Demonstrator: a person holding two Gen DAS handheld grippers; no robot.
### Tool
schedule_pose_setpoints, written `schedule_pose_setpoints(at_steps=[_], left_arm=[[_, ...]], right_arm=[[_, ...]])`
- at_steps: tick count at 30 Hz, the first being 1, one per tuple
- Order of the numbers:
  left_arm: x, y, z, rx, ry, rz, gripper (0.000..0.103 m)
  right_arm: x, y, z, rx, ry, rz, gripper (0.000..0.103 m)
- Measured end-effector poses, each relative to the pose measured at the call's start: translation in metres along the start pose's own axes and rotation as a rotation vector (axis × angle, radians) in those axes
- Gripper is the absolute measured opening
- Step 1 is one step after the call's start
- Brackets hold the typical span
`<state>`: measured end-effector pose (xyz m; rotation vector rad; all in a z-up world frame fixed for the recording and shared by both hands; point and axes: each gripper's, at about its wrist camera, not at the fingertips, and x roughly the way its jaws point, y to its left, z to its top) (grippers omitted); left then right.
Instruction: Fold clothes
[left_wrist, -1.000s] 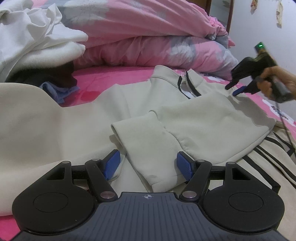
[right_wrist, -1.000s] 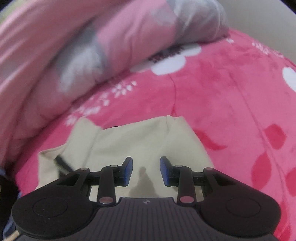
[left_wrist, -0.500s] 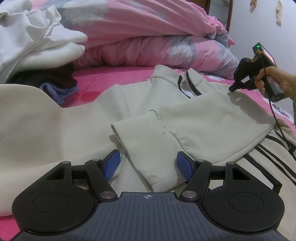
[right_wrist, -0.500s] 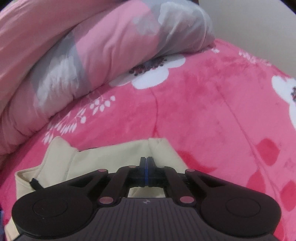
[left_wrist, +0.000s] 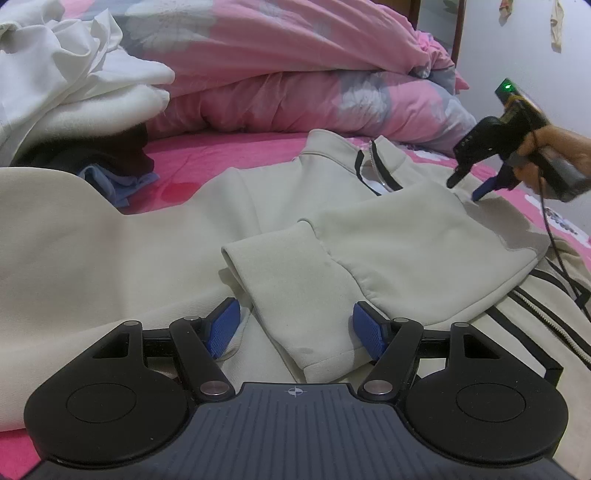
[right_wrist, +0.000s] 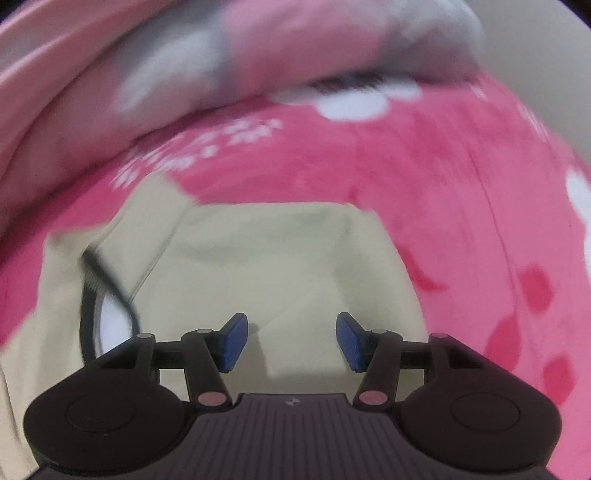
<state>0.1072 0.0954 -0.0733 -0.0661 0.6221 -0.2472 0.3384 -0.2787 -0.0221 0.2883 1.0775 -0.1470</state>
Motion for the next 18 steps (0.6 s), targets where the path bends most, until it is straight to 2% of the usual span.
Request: schedule_pose_setpoints(at_steps=[2, 5, 7, 10, 18], left_arm=[[0.0, 0.0, 0.0, 0.0, 0.0, 0.0, 0.068], [0.0, 0.0, 0.0, -0.002, 0.0, -0.002, 0.068], [0.0, 0.001, 0.0, -0.003, 0.0, -0.004, 0.068], [0.0, 0.001, 0.001, -0.002, 0.0, -0.003, 0.068], [0.0, -0.001, 0.0, 0.002, 0.001, 0.001, 0.068]], right_arm=[[0.009, -0.001, 0.005, 0.047, 0.01, -0.017, 0.053], [0.021, -0.002, 0.01, 0.08, 0.018, -0.054, 0.041], [0.023, -0.003, 0.009, 0.069, 0.014, -0.086, 0.021], [0.023, -0.01, 0.006, 0.065, 0.001, -0.104, 0.003], [0.004, -0.02, 0.006, 0.09, -0.116, -0.041, 0.001]])
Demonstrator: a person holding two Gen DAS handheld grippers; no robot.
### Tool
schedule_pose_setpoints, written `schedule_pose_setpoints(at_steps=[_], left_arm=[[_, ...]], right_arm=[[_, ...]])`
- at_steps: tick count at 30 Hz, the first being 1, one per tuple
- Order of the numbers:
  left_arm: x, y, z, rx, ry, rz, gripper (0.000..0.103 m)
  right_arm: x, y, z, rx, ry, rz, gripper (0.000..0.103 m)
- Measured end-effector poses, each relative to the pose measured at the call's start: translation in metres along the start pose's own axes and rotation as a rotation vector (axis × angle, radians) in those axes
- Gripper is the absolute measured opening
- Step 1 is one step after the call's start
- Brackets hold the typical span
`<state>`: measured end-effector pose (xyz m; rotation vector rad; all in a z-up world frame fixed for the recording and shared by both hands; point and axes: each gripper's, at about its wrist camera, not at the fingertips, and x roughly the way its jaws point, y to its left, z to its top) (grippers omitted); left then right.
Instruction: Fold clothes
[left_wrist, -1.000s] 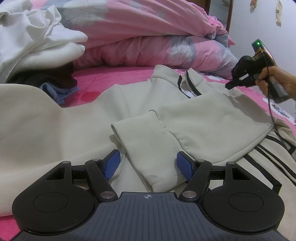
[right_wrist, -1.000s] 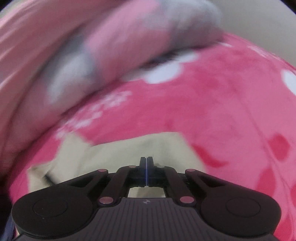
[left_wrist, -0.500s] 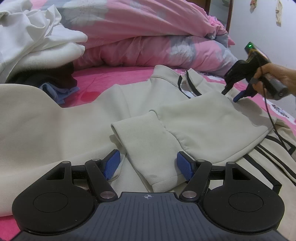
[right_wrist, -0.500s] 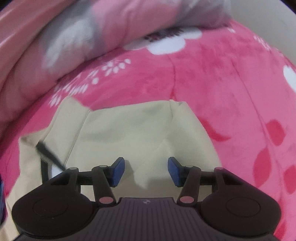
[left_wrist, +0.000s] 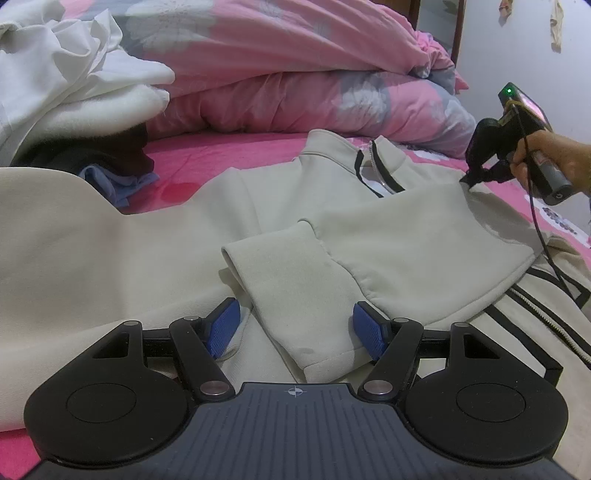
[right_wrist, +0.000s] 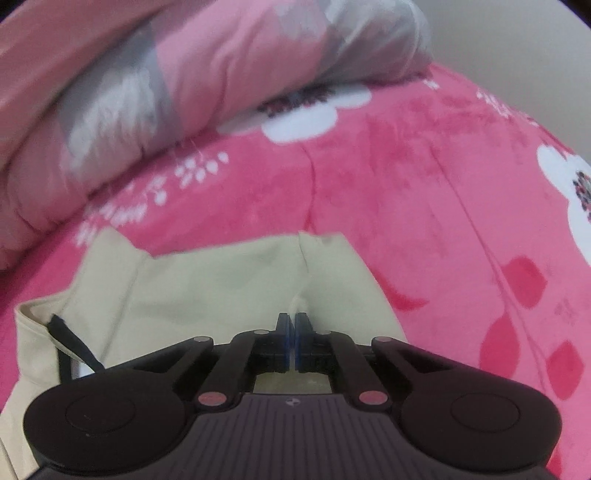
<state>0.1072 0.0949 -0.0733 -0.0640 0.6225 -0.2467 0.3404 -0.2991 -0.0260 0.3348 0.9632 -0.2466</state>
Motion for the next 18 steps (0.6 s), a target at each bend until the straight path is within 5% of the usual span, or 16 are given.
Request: schedule_pose_setpoints(at_steps=[9, 14, 18], left_arm=[[-0.002, 0.0, -0.001, 0.001, -0.003, 0.0, 0.068], [-0.002, 0.0, 0.0, 0.002, -0.004, 0.001, 0.068], [-0.002, -0.003, 0.0, 0.014, -0.006, 0.017, 0.068]], right_arm=[[0.017, -0.01, -0.01, 0.017, -0.084, 0.059, 0.007], [-0.04, -0.052, -0.004, 0.093, -0.247, 0.196, 0.017], [-0.058, -0.054, -0.001, -0.071, -0.248, 0.133, 0.016]])
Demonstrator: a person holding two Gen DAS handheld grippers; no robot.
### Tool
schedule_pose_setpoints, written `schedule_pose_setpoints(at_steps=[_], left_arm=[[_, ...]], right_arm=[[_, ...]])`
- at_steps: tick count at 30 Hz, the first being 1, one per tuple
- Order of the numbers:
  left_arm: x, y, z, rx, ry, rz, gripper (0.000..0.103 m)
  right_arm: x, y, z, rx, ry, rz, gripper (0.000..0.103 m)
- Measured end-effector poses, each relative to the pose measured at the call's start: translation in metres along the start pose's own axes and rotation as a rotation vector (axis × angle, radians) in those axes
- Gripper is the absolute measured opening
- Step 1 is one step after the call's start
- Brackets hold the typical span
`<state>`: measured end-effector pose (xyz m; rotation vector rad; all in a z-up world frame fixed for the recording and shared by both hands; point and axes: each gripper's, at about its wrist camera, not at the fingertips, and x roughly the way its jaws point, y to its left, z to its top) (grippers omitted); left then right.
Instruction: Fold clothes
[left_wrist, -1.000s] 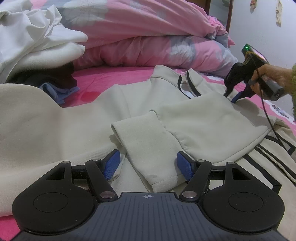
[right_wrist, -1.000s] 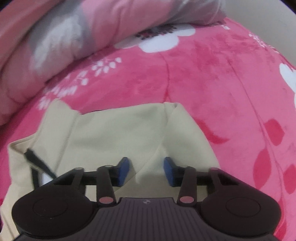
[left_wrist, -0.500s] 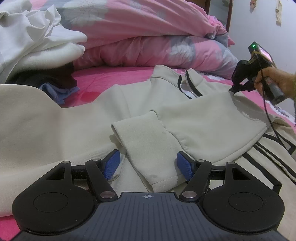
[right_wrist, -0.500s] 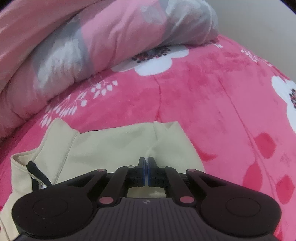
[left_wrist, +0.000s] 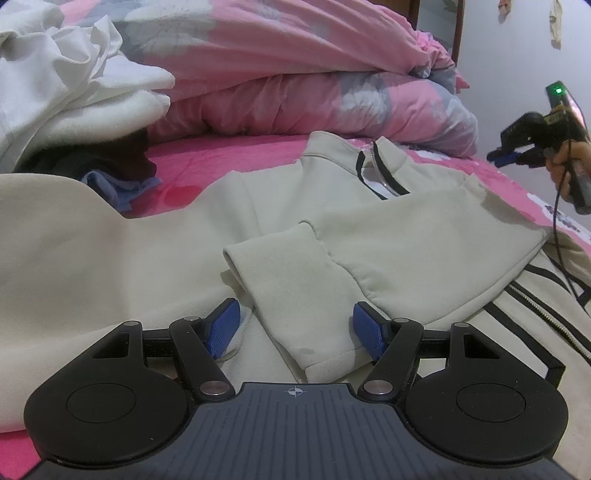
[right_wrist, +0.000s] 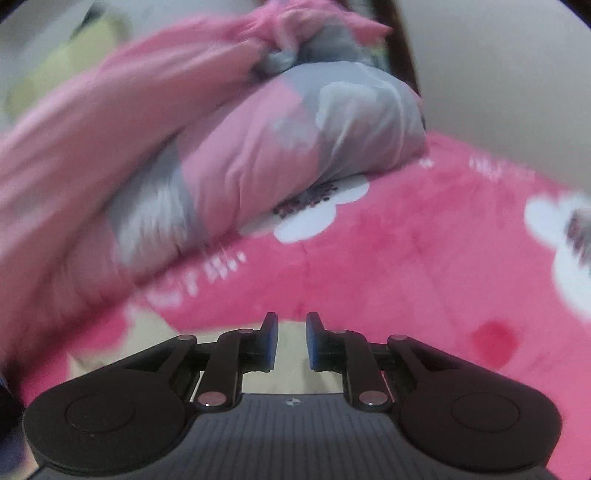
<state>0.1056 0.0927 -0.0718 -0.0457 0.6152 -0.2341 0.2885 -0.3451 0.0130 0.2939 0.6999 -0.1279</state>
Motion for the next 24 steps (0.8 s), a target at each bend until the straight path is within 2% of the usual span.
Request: schedule_pose_setpoints(at_steps=[2, 5, 8, 12, 16, 18, 21, 22, 24], left_arm=[[0.0, 0.0, 0.0, 0.001, 0.0, 0.001, 0.068], [0.0, 0.001, 0.0, 0.002, 0.0, 0.0, 0.069], [0.001, 0.002, -0.001, 0.001, -0.001, -0.002, 0.069], [0.0, 0.002, -0.001, -0.002, 0.0, -0.004, 0.069], [0.0, 0.002, -0.001, -0.003, 0.0, -0.003, 0.069], [-0.001, 0.001, -0.001, -0.004, 0.0, -0.001, 0.069], [-0.001, 0.001, 0.0, -0.006, -0.002, 0.0, 0.07], [-0.001, 0.002, 0.0, -0.008, -0.002, 0.0, 0.071], [-0.001, 0.003, 0.0, -0.013, -0.003, -0.006, 0.071]], right_arm=[[0.015, 0.011, -0.005, -0.096, 0.082, -0.014, 0.015], [0.051, 0.019, -0.014, -0.109, 0.158, -0.039, 0.015], [0.074, 0.009, -0.016, -0.053, 0.106, -0.079, 0.013], [0.054, -0.012, -0.009, 0.029, 0.009, -0.077, 0.014], [-0.005, -0.035, -0.01, 0.0, 0.006, 0.002, 0.014], [-0.032, -0.035, -0.014, -0.069, 0.039, 0.048, 0.014], [-0.063, -0.019, -0.038, -0.272, 0.101, 0.11, 0.014], [-0.068, -0.012, -0.049, -0.34, 0.121, 0.14, 0.014], [-0.062, -0.006, -0.079, -0.453, 0.19, 0.138, 0.014]])
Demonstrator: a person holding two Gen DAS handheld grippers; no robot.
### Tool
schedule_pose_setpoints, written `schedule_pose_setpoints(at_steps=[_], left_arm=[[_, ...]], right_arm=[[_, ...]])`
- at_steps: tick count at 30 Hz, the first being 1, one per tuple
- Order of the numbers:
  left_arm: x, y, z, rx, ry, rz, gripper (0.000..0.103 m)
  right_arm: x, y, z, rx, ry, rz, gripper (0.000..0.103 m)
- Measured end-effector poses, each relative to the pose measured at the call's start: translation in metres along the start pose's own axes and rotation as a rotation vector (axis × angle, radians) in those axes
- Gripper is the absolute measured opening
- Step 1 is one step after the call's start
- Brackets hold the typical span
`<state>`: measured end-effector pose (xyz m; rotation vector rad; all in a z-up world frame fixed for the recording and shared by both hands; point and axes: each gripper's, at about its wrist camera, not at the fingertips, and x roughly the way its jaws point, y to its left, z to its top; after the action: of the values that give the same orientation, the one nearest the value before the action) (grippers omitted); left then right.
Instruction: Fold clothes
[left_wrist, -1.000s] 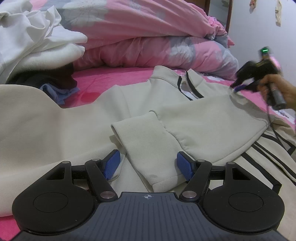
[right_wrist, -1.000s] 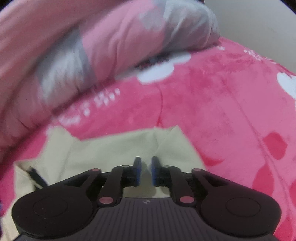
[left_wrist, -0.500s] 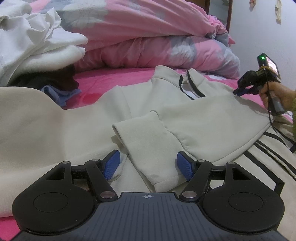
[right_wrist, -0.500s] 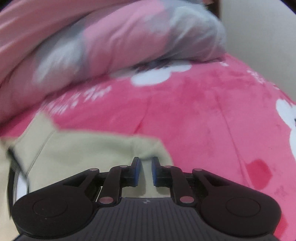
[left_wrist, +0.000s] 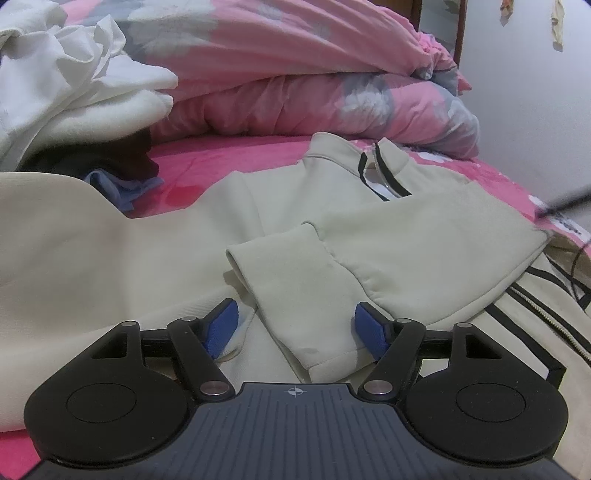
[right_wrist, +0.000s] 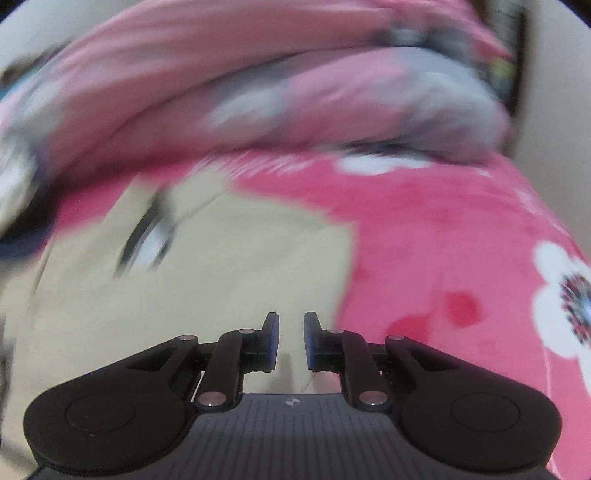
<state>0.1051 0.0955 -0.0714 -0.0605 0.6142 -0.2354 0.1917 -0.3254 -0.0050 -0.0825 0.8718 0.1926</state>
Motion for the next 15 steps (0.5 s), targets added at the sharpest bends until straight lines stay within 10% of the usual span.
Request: schedule_pose_setpoints(at_steps=[15], left_arm=[[0.002, 0.005, 0.001, -0.026, 0.001, -0.025, 0.075]], right_arm=[[-0.012, 0.006, -0.058, -0.031, 0.022, -0.168, 0.016]])
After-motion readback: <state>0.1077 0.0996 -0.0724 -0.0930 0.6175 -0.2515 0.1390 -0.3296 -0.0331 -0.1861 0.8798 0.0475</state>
